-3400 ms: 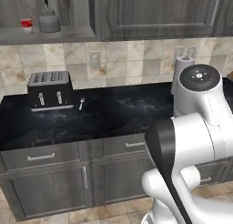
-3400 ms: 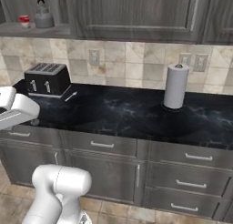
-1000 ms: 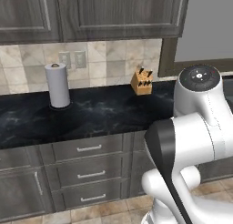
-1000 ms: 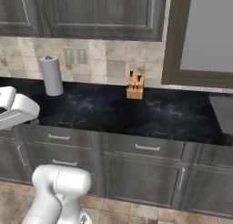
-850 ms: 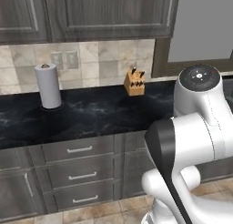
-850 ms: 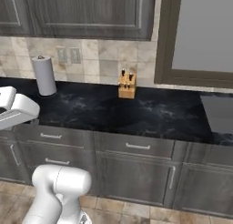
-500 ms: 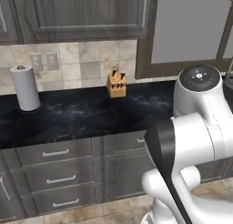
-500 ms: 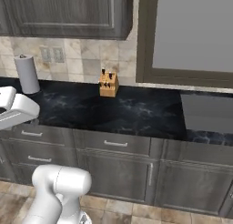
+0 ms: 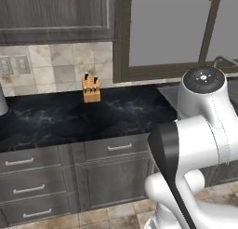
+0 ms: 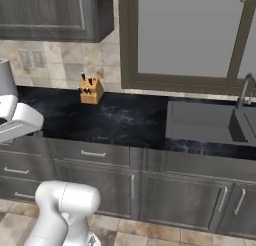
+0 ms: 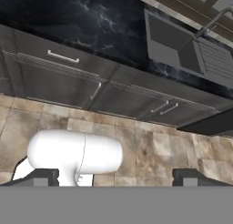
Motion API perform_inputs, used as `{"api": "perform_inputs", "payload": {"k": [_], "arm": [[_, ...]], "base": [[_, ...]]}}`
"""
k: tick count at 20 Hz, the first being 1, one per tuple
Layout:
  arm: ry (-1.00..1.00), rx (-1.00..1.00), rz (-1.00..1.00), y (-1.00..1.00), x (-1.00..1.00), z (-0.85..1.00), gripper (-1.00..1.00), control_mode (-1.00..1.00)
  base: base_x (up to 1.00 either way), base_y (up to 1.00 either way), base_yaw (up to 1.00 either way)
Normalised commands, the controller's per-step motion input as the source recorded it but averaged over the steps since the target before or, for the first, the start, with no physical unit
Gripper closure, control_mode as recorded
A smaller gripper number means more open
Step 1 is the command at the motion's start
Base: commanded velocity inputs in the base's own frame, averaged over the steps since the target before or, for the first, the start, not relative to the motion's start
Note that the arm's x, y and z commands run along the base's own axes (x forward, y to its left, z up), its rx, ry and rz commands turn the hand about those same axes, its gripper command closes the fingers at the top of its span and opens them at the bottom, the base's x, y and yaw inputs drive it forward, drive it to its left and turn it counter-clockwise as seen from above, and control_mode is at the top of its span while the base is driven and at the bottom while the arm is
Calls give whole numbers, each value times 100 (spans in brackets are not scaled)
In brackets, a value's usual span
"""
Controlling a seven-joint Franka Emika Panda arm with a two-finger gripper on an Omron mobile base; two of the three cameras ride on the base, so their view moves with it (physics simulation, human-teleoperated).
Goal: Pick the canned food and bar from the counter and place them in the cabinets closest to them.
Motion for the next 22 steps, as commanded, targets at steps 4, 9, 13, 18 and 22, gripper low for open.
{"api": "perform_inputs", "payload": {"k": [4,9,13,18,22], "arm": [[0,0,0,0,0,0,-100,100],[0,0,0,0,0,0,-100,100],[0,0,0,0,0,0,-100,100],[0,0,0,0,0,0,-100,100],[0,0,0,0,0,0,-100,100]], "base": [[-9,-71,0],[-8,-71,0],[-8,-70,0],[-7,-70,0],[-7,-71,0]]}}
